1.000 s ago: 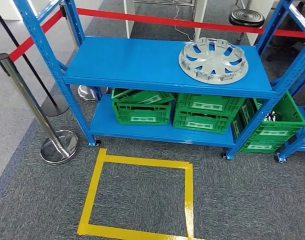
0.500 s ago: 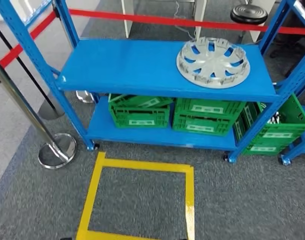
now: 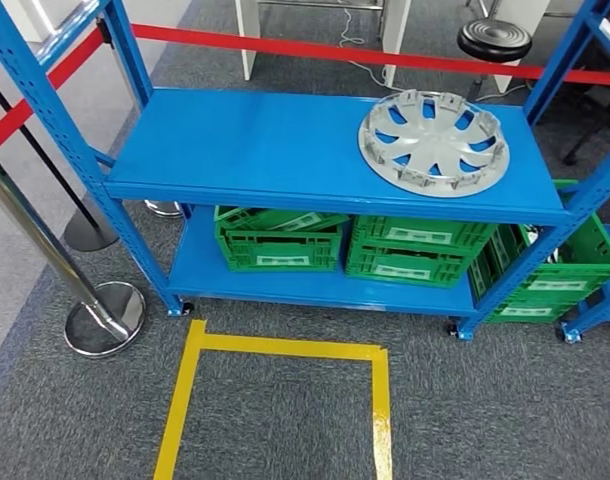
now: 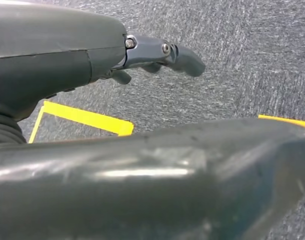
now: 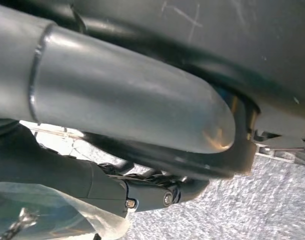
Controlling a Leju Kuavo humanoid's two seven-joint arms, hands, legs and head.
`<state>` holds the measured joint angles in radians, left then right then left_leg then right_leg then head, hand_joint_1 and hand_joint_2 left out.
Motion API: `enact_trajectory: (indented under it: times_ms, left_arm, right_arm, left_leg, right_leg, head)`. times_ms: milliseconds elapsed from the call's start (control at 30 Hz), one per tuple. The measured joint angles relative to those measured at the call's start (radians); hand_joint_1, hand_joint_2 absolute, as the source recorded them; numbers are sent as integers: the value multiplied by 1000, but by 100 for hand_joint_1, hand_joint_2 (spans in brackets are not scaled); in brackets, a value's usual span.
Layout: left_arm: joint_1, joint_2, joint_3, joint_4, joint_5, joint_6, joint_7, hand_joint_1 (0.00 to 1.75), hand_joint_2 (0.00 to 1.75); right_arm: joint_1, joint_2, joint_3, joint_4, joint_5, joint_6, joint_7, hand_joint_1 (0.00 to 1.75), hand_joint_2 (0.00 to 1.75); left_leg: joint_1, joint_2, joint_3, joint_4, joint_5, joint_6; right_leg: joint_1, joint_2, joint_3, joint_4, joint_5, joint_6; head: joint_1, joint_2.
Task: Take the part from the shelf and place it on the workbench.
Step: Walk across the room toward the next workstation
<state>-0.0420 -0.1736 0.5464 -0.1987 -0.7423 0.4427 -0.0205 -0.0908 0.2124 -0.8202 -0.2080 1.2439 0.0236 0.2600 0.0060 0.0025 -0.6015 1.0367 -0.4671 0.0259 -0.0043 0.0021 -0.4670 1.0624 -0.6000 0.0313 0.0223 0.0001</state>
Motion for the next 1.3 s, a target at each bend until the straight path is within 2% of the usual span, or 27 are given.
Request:
enact_trajectory:
  times_ms: [67, 133, 167, 200, 233, 267, 300, 367, 400, 500, 533, 633, 667, 700, 733, 767, 800, 833, 867, 967, 1000, 1067, 1133, 1167, 1200, 1233, 1300]
  left_arm:
    - [-2, -1, 2, 0, 0, 0, 0, 0, 0]
    - [-3, -3, 3, 0, 0, -1, 0, 0, 0]
    - [-3, -3, 4, 0, 0, -1, 0, 0, 0]
    - [-2, -3, 4, 0, 0, -1, -1, 0, 0]
    - [-2, -3, 4, 0, -1, -1, -1, 0, 0]
    - [-1, -4, 4, 0, -1, -2, -1, 0, 0]
    - [-1, -4, 4, 0, -1, -2, -1, 0, 0]
    - [-2, -6, 5, 0, -1, -2, -1, 0, 0]
    - [-2, -7, 5, 0, -1, -2, 0, 0, 0]
    - [-3, -8, 6, 0, -3, -2, 0, 0, 0]
    - [-5, -8, 6, 0, -3, -2, 0, 0, 0]
    - [-6, -8, 6, 0, -3, -2, 2, 0, 0]
    - [-4, -8, 6, 0, -3, -2, 2, 0, 0]
    - [-3, -8, 6, 0, -3, -2, 2, 0, 0]
    - [-2, -8, 6, 0, -4, -2, 2, 0, 0]
    - [-1, -9, 6, 0, -5, -2, 1, 0, 0]
    - [0, -9, 6, 1, -7, -3, 0, 0, 0]
    - [0, -10, 7, 1, -8, -3, -1, 0, 0]
    - [1, -11, 7, 1, -10, -4, -1, 0, 0]
    - [2, -16, 8, 1, -11, -5, 0, 0, 0]
    - [1, -16, 9, 1, -11, -5, 0, 0, 0]
    - [-1, -17, 10, 1, -12, -5, 2, 0, 0]
    - [-4, -16, 11, 1, -12, -6, 3, 0, 0]
    - [-4, -16, 12, 1, -12, -6, 3, 0, 0]
    - [-3, -15, 12, 1, -12, -6, 3, 0, 0]
    - [-3, -15, 13, 1, -12, -6, 3, 0, 0]
    - [-2, -15, 13, 1, -13, -6, 3, 0, 0]
  right_arm:
    - [0, 0, 0, 0, 0, -2, -2, 0, 0]
    - [-5, 0, 0, 0, 0, -2, -6, 0, 0]
    - [-7, 0, 0, 0, -1, -2, -7, 0, 0]
    - [-9, 0, 0, 0, -1, -2, -7, 0, 0]
    - [-10, 0, 0, 0, -1, -3, -6, 0, 0]
    - [-9, 0, 0, 0, -2, -3, -4, 0, 0]
    - [-9, 0, 0, 0, -2, -4, -1, 0, 0]
    - [-9, -1, -1, 1, -3, -5, 1, 0, 0]
    - [-9, -1, -1, 1, -3, -6, 1, 0, 0]
    - [-9, 0, -1, 1, -3, -8, 3, 0, 0]
    - [-9, 0, -1, 1, -3, -9, 4, 0, 0]
    - [-7, 0, -2, 1, -2, -11, 6, 0, 0]
    - [-6, 0, -2, 1, 0, -12, 6, 0, 0]
    - [-5, 0, -2, 1, 1, -13, 6, 0, 0]
    - [-4, 0, -2, 1, 3, -13, 6, 0, 0]
    - [-3, 0, -2, 1, 4, -14, 7, 0, 0]
    - [-2, 0, -2, 1, 3, -14, 9, 0, 0]
    - [-2, 0, -2, 1, 2, -14, 11, 0, 0]
    - [-1, 0, -2, 2, 1, -14, 13, 0, 0]
    - [-1, 0, -2, 1, -1, -14, 16, 0, 0]
    - [-1, 0, -2, 1, -1, -14, 16, 0, 0]
    - [-2, 0, -2, 0, 0, -15, 15, 0, 0]
    - [-8, 0, -2, 0, 0, -16, 12, 0, 0]
    - [-11, 0, -2, 0, 0, -16, 11, 0, 0]
    - [-13, 0, -2, 0, 0, -17, 10, 0, 0]
    - [-15, 0, -2, 0, 0, -17, 11, 0, 0]
    - [-14, 0, -2, 0, 1, -18, 12, 0, 0]
  left_leg:
    - [1, 0, 19, -7, -10, 10]
    - [0, -1, 33, -8, -24, 14]
    - [0, -1, 44, -8, -33, 14]
    - [0, -2, 56, -8, -43, 13]
    - [0, -4, 70, -8, -52, 12]
    - [-1, -5, 81, -8, -62, 10]
    - [-1, -5, 90, -7, -71, 6]
    - [-3, -5, 96, -8, -85, -5]
    - [-4, -5, 102, -5, -87, -13]
    - [-4, -4, 106, 32, -95, -30]
    - [-3, -4, 89, 71, -109, -35]
    - [2, -4, -14, 232, -178, -47]
    - [3, -4, -41, 256, -187, -48]
    - [3, -4, -54, 249, -176, -49]
    - [4, -4, -55, 213, -142, -49]
    - [4, -4, -48, 156, -89, -49]
    - [2, -3, -41, 104, -49, -47]
    - [0, -2, -35, 64, -20, -41]
    - [-2, -1, -32, 40, -4, -34]
    - [-2, -1, -19, 20, -2, -9]
    - [-1, -2, -10, 13, -4, -2]
    - [2, -2, 10, 2, -10, 8]
    - [1, -2, 26, -1, -23, 14]
    - [1, -3, 35, -1, -31, 15]
    - [0, -4, 47, -1, -41, 16]
    - [-1, -6, 61, -1, -50, 15]
    - [-3, -8, 86, -2, -69, 12]
  right_leg:
    - [0, -1, -72, 112, -28, 7]
    - [1, -1, -148, 199, -73, 10]
    - [1, -2, -170, 208, -81, 11]
    - [1, -2, -177, 188, -67, 10]
    - [1, -2, -171, 143, -28, 7]
    - [2, -2, -161, 84, 29, 2]
    - [4, -4, -155, 35, 65, -3]
    - [8, -7, -147, -13, 94, -15]
    - [9, -8, -145, -15, 87, -20]
    - [2, -7, -105, -36, 99, -34]
    - [-1, -7, -89, -42, 95, -38]
    - [-2, -5, -64, -46, 75, -44]
    - [-2, -2, -55, -46, 67, -44]
    - [-3, 0, -43, -46, 57, -43]
    - [-4, 2, -28, -46, 46, -40]
    - [-5, 2, -17, -47, 35, -37]
    - [-4, 2, -2, -45, 23, -32]
    - [-4, 1, 3, -45, 13, -27]
    - [-2, 0, 7, -47, 5, -21]
    - [0, -2, 16, -43, 4, -5]
    - [-1, -2, 6, -19, 7, -1]
    - [-1, -3, -59, 83, -8, 5]
    - [0, -3, -144, 199, -56, 9]
    - [0, -3, -172, 225, -77, 9]
    - [1, -3, -188, 224, -81, 7]
    - [1, -3, -188, 191, -58, 4]
    - [4, -3, -170, 78, 46, -7]
  head:
    - [5, 0]
    - [7, 0]
    - [8, 0]
    - [8, 0]
    - [9, 0]
    - [9, 0]
    - [8, 0]
    - [8, 0]
    - [8, 0]
    - [6, 0]
    - [4, 0]
    - [-1, 0]
    - [-1, 0]
    - [-1, 0]
    - [-1, 0]
    - [-1, 0]
    - [-1, 0]
    - [-3, 0]
    - [-4, 0]
    - [-4, 0]
    - [-2, 0]
    - [5, 0]
    - [9, 0]
    - [9, 0]
    - [10, 0]
    - [10, 0]
    - [11, 0]
